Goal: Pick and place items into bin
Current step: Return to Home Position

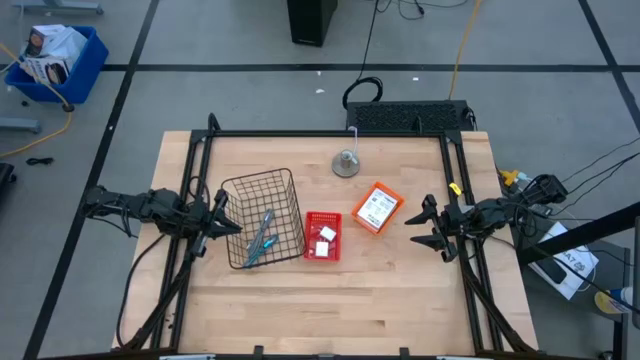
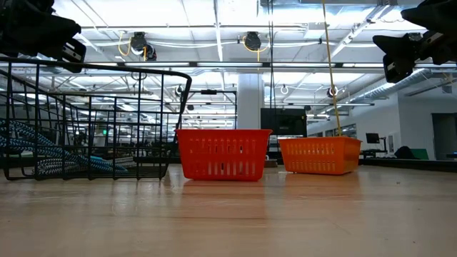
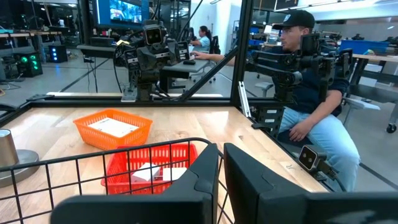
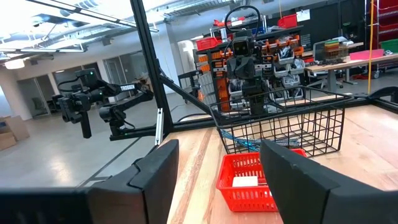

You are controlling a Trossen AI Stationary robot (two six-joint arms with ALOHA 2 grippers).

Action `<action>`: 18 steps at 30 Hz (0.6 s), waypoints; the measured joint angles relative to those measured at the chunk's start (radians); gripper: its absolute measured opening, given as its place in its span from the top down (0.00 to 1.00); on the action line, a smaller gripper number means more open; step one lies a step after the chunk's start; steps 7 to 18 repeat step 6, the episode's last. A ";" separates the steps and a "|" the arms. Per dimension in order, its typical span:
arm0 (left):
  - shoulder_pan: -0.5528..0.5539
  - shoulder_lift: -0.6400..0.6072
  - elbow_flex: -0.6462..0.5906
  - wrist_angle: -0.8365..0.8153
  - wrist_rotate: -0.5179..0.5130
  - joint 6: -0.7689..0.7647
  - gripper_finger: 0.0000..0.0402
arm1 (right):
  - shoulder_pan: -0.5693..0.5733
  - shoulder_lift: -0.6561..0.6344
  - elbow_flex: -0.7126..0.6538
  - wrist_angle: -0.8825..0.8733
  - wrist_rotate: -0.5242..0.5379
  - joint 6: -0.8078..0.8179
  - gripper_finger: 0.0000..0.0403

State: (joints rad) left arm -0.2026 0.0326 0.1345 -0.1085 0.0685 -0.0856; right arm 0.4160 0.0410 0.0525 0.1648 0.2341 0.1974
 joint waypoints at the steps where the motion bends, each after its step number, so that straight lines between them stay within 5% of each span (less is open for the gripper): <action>1: 0.000 0.000 0.000 0.000 0.000 0.000 0.92 | 0.000 0.000 0.000 0.000 0.000 0.000 0.46; 18: 0.000 0.000 0.000 0.000 0.000 0.000 0.92 | 0.000 0.000 0.000 0.000 0.000 0.000 0.46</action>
